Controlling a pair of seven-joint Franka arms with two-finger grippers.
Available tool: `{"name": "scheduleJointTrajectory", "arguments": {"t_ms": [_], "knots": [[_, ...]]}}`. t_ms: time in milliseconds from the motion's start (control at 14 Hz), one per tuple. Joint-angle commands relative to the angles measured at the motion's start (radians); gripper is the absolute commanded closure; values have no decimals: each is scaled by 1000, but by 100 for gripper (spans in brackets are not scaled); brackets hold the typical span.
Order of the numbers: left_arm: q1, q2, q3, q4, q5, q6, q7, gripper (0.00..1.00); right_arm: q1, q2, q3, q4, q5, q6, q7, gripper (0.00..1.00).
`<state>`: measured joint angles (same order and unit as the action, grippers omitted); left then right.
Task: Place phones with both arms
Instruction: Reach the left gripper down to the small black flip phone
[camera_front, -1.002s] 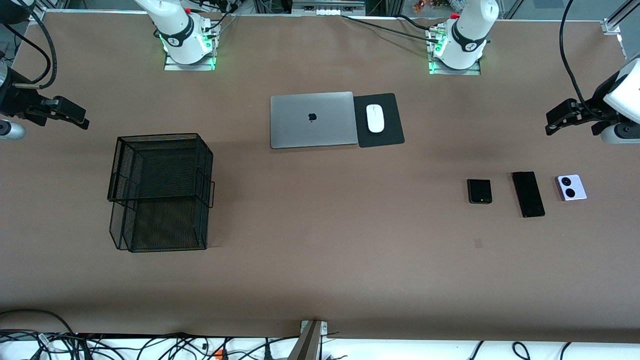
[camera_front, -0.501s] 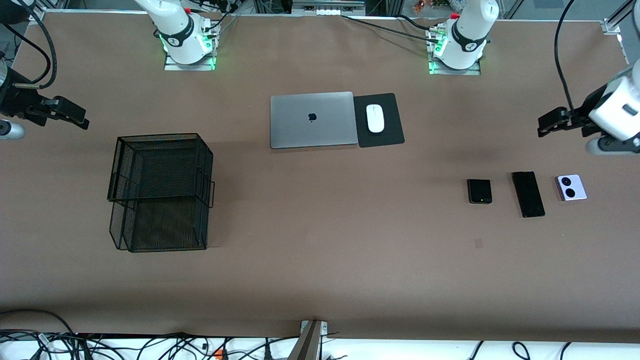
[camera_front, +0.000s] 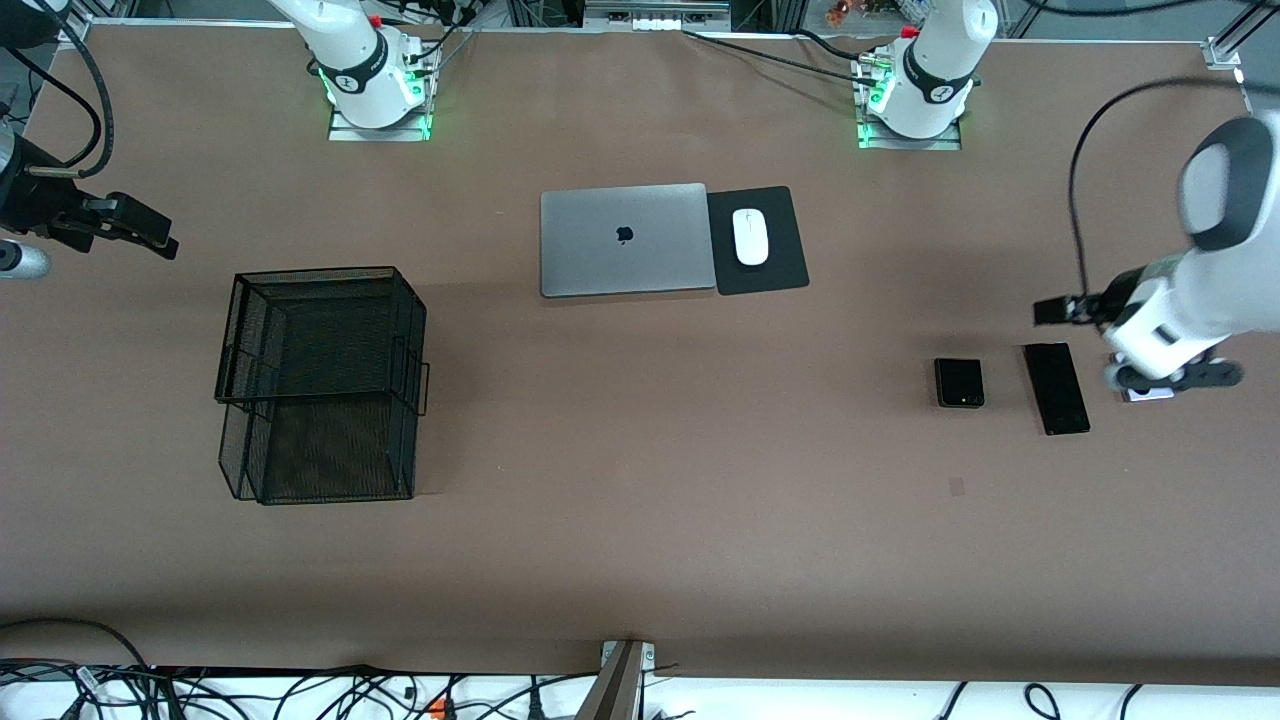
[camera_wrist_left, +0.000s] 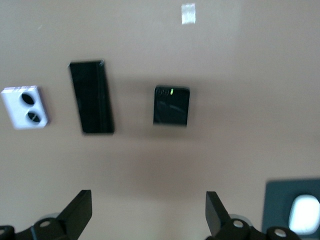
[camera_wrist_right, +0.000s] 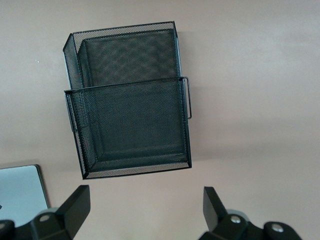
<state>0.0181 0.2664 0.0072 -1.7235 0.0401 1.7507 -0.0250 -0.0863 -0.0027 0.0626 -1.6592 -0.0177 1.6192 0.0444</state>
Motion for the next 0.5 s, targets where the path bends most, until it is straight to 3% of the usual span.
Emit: {"name": "scheduleJointTrajectory", "arguments": {"t_ms": [0,429], "knots": [[6,9,-4,-142,-8,207,26,0,-12,-13,8,-2,10,2,-3,0],[33,155,-4,-235,-12,527,79,0,-12,-11,8,-2,10,2,-4,0]]}}
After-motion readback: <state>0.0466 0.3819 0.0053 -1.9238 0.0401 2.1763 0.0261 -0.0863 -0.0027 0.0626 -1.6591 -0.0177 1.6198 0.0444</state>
